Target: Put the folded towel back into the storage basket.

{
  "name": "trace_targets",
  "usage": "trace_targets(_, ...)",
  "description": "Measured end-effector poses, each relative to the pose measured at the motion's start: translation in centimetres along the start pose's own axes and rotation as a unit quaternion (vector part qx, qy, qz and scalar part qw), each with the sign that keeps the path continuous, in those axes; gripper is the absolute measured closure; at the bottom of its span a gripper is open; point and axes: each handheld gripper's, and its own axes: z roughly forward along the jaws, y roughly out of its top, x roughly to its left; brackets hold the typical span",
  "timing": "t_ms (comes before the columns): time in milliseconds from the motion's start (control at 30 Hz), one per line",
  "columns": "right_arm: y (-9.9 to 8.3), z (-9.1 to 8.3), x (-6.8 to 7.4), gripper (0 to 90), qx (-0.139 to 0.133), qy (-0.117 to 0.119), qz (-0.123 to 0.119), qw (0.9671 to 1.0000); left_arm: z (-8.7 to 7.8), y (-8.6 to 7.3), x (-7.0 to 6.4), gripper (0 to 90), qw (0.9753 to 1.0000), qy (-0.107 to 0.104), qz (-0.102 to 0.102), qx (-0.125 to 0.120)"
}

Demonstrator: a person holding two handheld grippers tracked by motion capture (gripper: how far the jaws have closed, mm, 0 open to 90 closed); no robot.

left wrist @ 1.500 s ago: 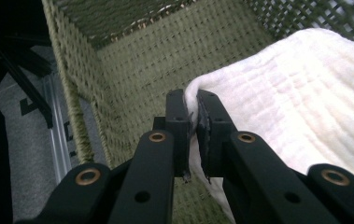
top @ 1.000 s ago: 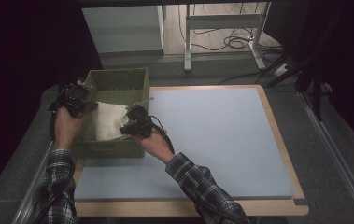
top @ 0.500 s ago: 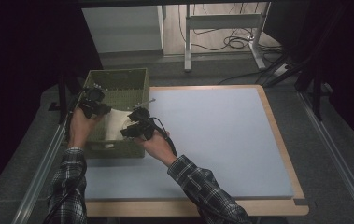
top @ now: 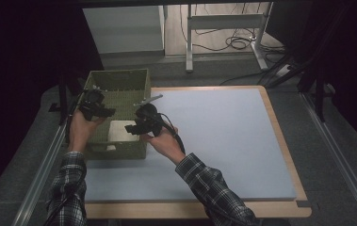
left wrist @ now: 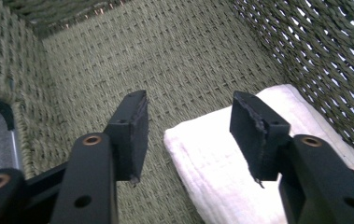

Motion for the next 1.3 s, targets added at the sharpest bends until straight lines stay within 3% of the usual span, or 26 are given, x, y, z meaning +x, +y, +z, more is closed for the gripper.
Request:
trace_targets(433,-0.6,-2.7,-1.3,32.3,-0.001,-0.016,-0.03,0.9994,0.3,0.4,-0.6,30.3,0.9983,-0.051,-0.027,0.012)
trace_targets(533,-1.2,-3.2,-1.8,29.5,0.005,-0.011,-0.03,0.9995,0.3,0.5,-0.9,28.7,0.9971,-0.069,-0.028,0.015)
trace_targets(667,-2.2,-3.9,-2.4,27.0,0.009,-0.017,-0.037,0.9991,0.1,0.8,-1.4,24.3,0.9962,-0.082,-0.027,0.013)
trace_targets(900,-3.8,-5.1,-3.7,21.4,0.01,-0.011,-0.027,0.9995,0.0,1.2,-2.4,17.3,0.9939,-0.104,-0.033,0.013)
trace_targets(1300,-7.2,-6.6,-5.4,15.0,0.036,-0.017,-0.041,0.9984,-0.1,2.3,-5.0,7.4,0.9918,-0.124,-0.024,0.016)
